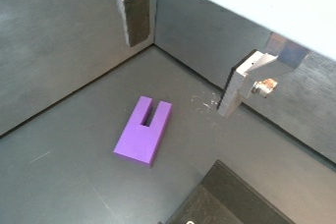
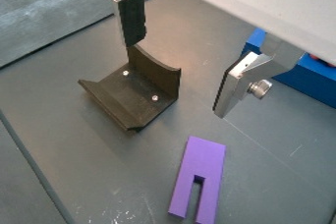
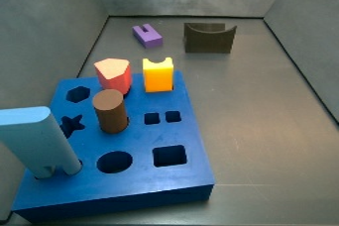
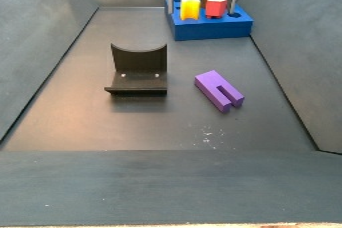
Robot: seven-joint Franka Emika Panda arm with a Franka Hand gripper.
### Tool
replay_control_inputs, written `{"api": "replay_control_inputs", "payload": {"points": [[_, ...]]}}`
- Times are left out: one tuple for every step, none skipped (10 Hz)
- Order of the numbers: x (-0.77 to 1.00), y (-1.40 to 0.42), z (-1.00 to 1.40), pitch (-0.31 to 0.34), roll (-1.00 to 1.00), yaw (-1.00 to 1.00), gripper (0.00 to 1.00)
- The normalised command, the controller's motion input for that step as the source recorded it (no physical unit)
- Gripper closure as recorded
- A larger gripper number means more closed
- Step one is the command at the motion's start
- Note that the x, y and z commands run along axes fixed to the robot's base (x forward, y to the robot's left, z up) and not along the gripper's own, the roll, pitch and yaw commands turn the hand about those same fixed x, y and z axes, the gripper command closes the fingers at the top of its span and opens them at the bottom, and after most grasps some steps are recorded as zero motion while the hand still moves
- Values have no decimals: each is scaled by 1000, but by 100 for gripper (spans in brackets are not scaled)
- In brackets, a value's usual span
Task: Pick up the double-square object. Move up. Place the double-square object on the fixture. Regrasp the double-square object. Move to above the board. Insert the double-square object.
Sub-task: Pick up the double-square object.
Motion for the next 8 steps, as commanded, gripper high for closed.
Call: {"api": "replay_control_inputs", "payload": {"points": [[23,-91,-463,-23,0,366,0],[0,-246,-743,-134,33,571,0],[-57,-269,-783,-194,24,629,0],[-171,-234,-769,-210,21,723,0],[-194,-131,-771,-214,50,797,0],[-274,-97,-843,-179,79,769,0],[-309,-111,-877,-166,74,760,0],[-306,-151,-886,-164,70,731,0]]}}
